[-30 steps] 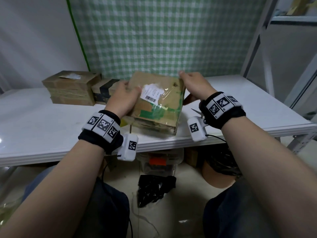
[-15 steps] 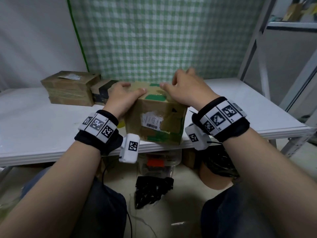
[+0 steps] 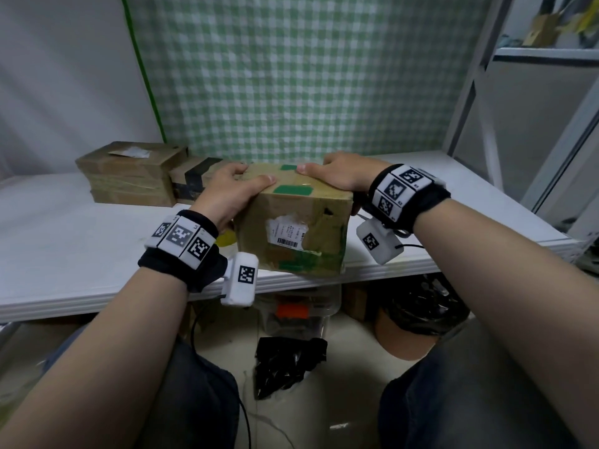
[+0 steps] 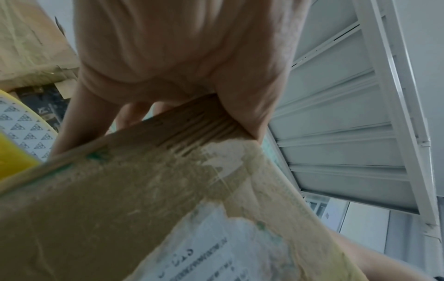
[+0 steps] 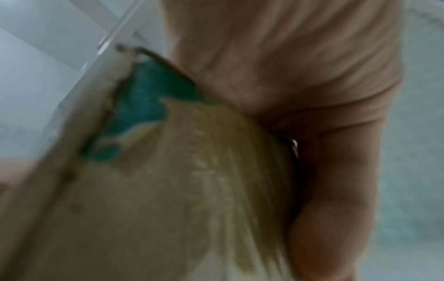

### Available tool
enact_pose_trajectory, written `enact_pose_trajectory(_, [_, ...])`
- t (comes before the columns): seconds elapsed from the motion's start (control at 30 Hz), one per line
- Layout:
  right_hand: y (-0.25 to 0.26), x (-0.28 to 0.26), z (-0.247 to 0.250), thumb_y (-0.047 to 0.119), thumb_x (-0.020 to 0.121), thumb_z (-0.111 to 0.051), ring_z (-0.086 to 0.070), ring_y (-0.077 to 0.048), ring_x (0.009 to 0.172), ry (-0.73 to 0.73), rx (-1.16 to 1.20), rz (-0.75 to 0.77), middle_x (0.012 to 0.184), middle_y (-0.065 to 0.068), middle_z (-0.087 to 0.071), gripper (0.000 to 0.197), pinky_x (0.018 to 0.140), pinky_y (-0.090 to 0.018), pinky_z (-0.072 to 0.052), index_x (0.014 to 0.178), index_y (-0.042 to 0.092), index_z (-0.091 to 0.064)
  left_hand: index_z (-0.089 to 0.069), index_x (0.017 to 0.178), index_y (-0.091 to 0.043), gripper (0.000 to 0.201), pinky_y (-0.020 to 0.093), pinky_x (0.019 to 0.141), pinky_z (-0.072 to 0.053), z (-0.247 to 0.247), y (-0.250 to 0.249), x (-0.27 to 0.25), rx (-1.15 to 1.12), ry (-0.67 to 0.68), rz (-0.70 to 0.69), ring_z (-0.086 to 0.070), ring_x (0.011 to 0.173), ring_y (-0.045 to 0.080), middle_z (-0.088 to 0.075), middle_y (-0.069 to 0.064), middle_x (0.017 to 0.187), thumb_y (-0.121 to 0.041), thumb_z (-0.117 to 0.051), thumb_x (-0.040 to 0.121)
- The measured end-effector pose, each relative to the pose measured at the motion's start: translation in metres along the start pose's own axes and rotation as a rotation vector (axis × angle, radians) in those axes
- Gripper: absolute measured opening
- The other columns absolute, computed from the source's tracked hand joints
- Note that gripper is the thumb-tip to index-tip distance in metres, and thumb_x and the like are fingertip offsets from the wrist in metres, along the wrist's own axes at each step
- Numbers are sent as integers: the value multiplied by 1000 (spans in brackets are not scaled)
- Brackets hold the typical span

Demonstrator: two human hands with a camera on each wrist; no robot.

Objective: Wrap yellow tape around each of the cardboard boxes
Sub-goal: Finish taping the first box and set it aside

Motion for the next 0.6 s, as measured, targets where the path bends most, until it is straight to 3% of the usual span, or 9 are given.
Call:
enact_pose_trajectory(0.13, [-9,11,3,80,90,-43,-74,-25,79,57,137,-38,101,-9,-73,75,63,-30,-57,104,13,-75,-49,146,-24,79,56,97,-52,0,0,0,-3,4,1,-54,119,29,-50,5,142,-53,-79,79])
enact_pose_trajectory(0.23, [-16,19,2,73,92,-49,-73,-28,66,80,215,-87,89,-11,-70,71,54,-32,-57,102,7,-72,-49,145,-24,77,56,97,-52,0,0,0,-4,8,0,-53,120,29,-49,5,142,-52,-79,80])
enact_pose_trajectory(0.33, [-22,25,2,48,102,-51,-67,-26,47,104,323,-120,75,-15,-66,49,42,-28,-51,112,4,-69,-49,145,-26,78,55,98,-52,0,1,1,-3,8,-3,-53,120,29,-49,6,143,-52,-80,79])
enact_pose_trajectory(0.43, [-27,26,3,37,103,-53,-67,-24,45,109,379,-108,77,-15,-69,37,40,-28,-52,114,6,-71,-48,145,-27,78,55,98,-52,0,3,4,-1,8,4,-53,120,29,-48,5,144,-54,-80,79])
enact_pose_trajectory(0.6, [-41,9,1,49,100,-58,-68,-25,48,-8,643,-84,92,-17,-73,51,46,-29,-57,96,-1,-67,-44,150,-23,80,52,103,-49,-1,5,10,40,8,-11,-52,125,29,-48,5,148,-56,-74,83])
Point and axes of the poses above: each hand's wrist, its own x-axis towards the middle knuckle, its own z-axis out of the back of the hand, y = z × x, the point moved 3 cm from there along x, towards the middle knuckle
